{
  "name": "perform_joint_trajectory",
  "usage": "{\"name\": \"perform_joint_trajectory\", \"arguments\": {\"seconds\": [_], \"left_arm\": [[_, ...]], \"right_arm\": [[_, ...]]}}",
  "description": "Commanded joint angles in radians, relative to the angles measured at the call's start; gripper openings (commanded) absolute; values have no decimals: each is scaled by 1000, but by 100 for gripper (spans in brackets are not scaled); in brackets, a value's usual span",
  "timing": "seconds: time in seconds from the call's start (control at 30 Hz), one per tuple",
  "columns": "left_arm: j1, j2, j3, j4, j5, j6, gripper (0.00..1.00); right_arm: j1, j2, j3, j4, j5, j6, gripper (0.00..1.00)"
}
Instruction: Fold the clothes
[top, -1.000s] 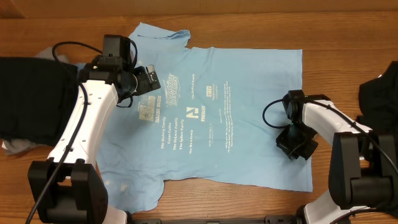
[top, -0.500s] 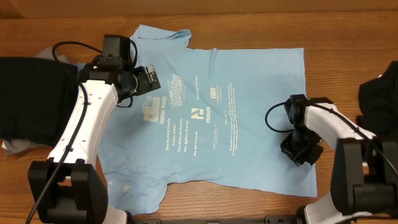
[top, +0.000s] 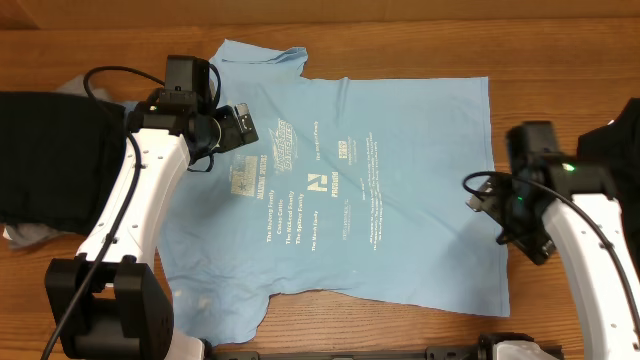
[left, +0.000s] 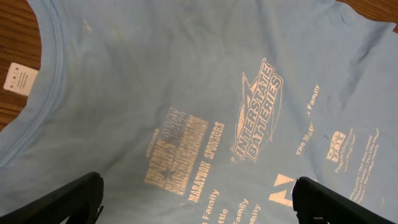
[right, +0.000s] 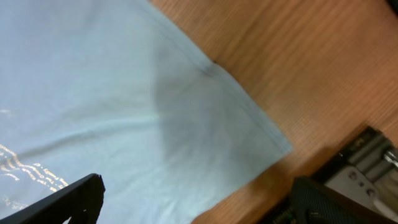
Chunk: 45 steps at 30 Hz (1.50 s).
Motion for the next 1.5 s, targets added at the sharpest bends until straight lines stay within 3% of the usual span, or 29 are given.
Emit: {"name": "perform_joint_trajectory", "arguments": {"seconds": [0.0, 0.33, 0.63, 1.0, 1.47], "left_arm": [[4, -12, 13, 3, 4, 8, 100], [3, -11, 12, -45, 68, 9, 100], [3, -11, -54, -130, 68, 8, 100], [3, -11, -220, -85, 58, 8, 100], [3, -17, -240, -109, 60, 5, 100]], "right_arm": [[-82, -68, 13, -64, -21, -2, 100], [-163, -212, -110, -87, -217, 55, 100], [-164, -249, -294, -20, -215, 211, 100], [-164, -249, -464, 100, -212, 298, 100], [-164, -248, -531, 180, -182, 264, 100]]}}
